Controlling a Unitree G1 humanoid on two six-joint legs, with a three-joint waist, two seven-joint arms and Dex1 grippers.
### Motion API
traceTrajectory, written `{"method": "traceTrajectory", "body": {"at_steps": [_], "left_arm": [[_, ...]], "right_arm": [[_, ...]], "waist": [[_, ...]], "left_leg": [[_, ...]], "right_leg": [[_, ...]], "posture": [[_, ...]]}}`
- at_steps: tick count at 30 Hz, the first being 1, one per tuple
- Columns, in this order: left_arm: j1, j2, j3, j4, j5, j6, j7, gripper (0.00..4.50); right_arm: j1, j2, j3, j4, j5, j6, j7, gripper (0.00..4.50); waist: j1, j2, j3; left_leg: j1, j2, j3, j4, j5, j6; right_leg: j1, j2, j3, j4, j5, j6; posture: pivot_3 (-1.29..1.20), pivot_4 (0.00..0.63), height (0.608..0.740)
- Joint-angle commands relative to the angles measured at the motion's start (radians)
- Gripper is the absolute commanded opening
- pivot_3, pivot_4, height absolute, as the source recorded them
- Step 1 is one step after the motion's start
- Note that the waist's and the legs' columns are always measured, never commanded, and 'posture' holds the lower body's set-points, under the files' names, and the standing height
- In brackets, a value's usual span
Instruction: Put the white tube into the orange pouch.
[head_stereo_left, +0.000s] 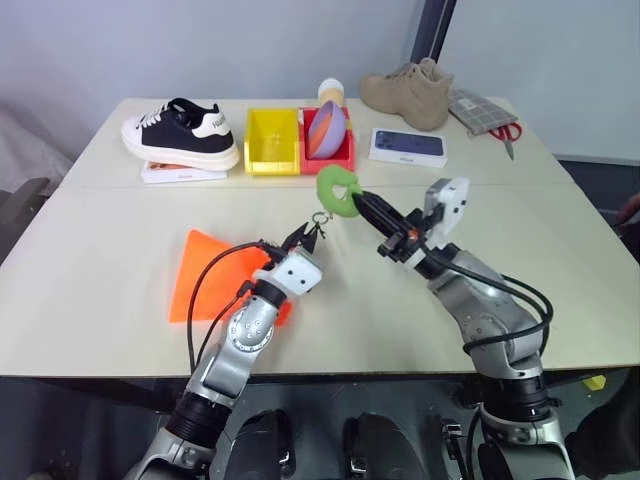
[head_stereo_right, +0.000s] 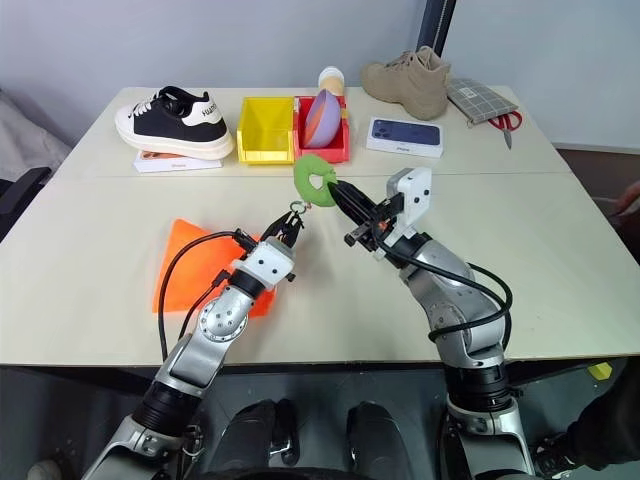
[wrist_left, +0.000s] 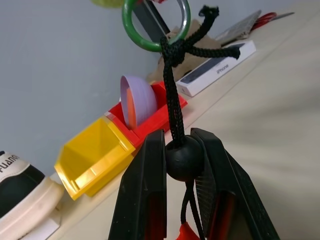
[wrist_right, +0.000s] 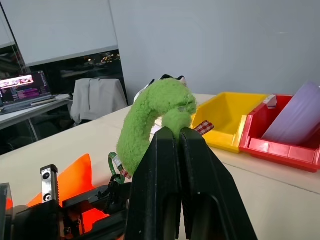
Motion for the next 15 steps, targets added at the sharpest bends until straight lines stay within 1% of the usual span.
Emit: {"method": "traceTrajectory", "body": {"at_steps": [1,5,8,11,15], "left_arm": [[-0.013,-0.007,0.02,-0.01,-0.017,-0.022,0.007,0.26],[-0.011,-0.007,0.02,-0.004,-0.018,-0.017,-0.004,0.26],[0.002,0.012,0.026,-0.005,-0.014,-0.013,-0.021,0.26],[0.047,0.051,0.04,-0.033,-0.1,0.001,-0.123,0.26],[0.103,0.11,0.054,-0.079,-0.17,0.035,-0.228,0.26]], "right_arm": [[-0.02,0.006,-0.006,-0.033,0.008,-0.013,-0.001,0.0],[-0.02,0.007,-0.005,-0.033,0.008,-0.014,-0.001,0.0],[-0.02,0.007,-0.005,-0.033,0.005,-0.017,-0.003,0.0],[-0.028,0.004,-0.023,-0.023,-0.011,-0.033,-0.023,0.0],[-0.049,-0.002,-0.047,0.019,-0.054,-0.065,-0.059,0.0]], "waist": [[0.0,0.0,0.0],[0.0,0.0,0.0],[0.0,0.0,0.0],[-0.002,0.0,0.0],[-0.004,0.001,-0.001]], "left_leg": [[0.0,0.0,0.0,0.0,0.0,0.0],[0.0,0.0,0.0,0.0,0.0,0.0],[0.0,0.0,0.0,0.0,0.0,0.0],[0.0,0.0,0.0,0.0,0.0,0.0],[0.0,0.001,0.0,0.0,0.0,0.0]], "right_leg": [[0.0,0.0,0.0,0.0,0.0,0.0],[0.0,0.0,0.0,0.0,0.0,0.0],[0.0,0.0,0.0,0.0,0.0,0.0],[0.0,0.0,0.0,0.0,0.0,0.0],[0.0,0.0,0.0,0.0,0.0,0.0]], "posture": [[0.0,0.15,0.74],[0.0,0.15,0.74],[0.0,0.15,0.74],[0.0,0.15,0.74],[0.0,0.15,0.74]]}}
